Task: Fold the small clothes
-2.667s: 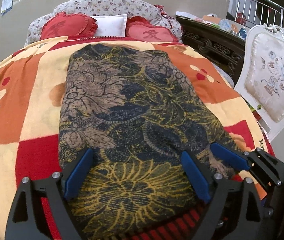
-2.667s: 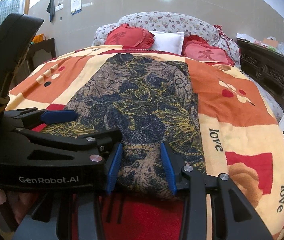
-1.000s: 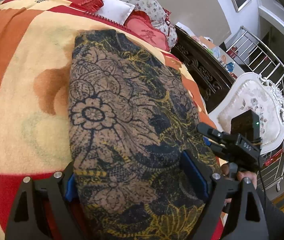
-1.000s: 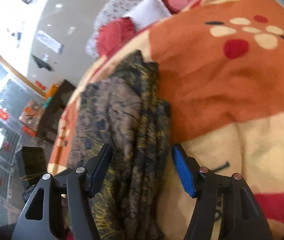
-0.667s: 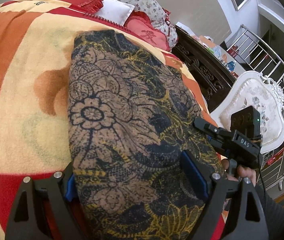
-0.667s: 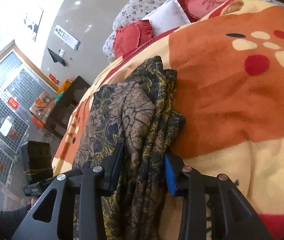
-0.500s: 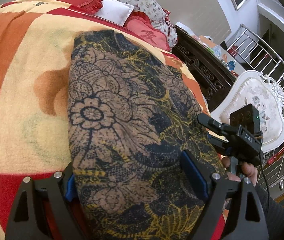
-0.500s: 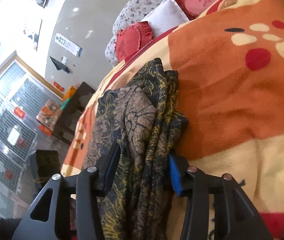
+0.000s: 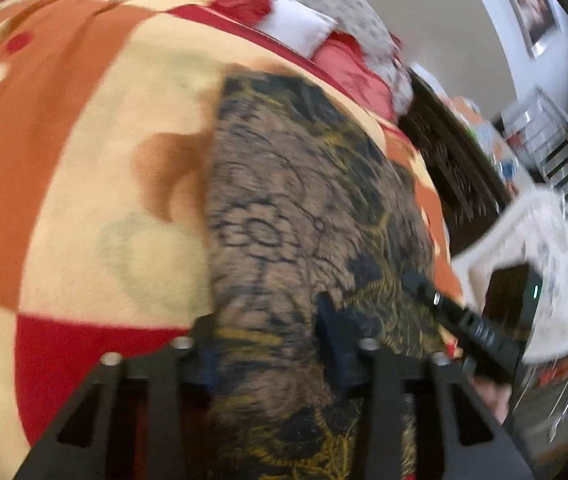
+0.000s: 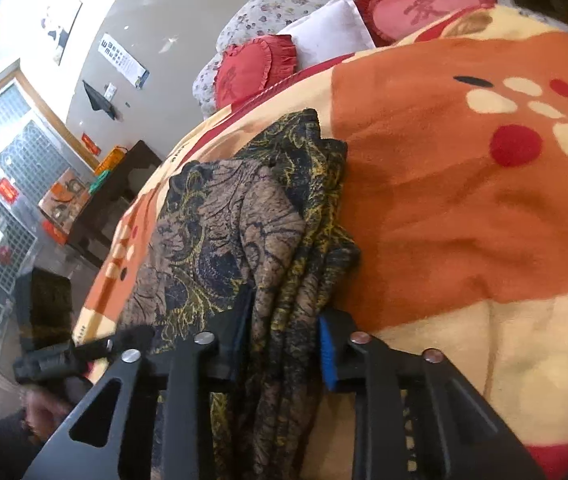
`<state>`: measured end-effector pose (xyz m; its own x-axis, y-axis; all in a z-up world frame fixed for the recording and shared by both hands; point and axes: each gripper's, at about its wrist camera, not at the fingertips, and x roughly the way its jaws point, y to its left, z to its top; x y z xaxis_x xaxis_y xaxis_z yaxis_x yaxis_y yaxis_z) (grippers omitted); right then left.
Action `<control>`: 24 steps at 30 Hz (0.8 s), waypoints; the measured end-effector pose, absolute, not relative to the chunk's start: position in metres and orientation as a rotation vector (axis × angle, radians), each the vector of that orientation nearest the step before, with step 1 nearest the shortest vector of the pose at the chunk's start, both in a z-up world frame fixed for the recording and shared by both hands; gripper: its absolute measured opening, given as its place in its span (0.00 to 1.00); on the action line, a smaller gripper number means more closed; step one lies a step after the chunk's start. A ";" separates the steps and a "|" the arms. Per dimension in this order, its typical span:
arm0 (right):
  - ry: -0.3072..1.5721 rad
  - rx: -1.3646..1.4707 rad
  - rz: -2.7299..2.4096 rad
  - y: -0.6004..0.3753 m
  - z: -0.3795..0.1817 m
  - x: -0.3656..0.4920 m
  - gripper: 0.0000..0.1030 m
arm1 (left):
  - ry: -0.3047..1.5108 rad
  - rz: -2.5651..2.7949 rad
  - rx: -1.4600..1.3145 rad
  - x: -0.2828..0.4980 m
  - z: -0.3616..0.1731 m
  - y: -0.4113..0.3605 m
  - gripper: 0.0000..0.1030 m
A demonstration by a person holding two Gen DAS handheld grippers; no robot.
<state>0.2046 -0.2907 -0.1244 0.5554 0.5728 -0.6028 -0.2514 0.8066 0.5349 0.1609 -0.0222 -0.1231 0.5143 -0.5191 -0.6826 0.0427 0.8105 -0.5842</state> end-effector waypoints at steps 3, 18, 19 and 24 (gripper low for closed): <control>0.868 0.401 0.477 -0.286 -0.122 0.201 0.18 | 0.956 -0.333 -0.539 0.157 -0.120 -0.022 0.22; 1.018 0.518 0.473 -0.237 -0.110 0.206 0.16 | 0.946 -0.313 -0.440 0.142 -0.083 0.035 0.18; 1.022 0.516 0.487 -0.227 -0.110 0.206 0.16 | 0.948 -0.305 -0.438 0.138 -0.083 0.043 0.18; 1.032 0.500 0.536 -0.181 -0.111 0.210 0.16 | 0.931 -0.260 -0.415 0.126 -0.079 0.087 0.18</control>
<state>0.2103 -0.1812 -0.1105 0.4096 0.6290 -0.6608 -0.1785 0.7656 0.6181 0.1255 0.0867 -0.0790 0.5743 -0.3903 -0.7196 0.0385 0.8909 -0.4525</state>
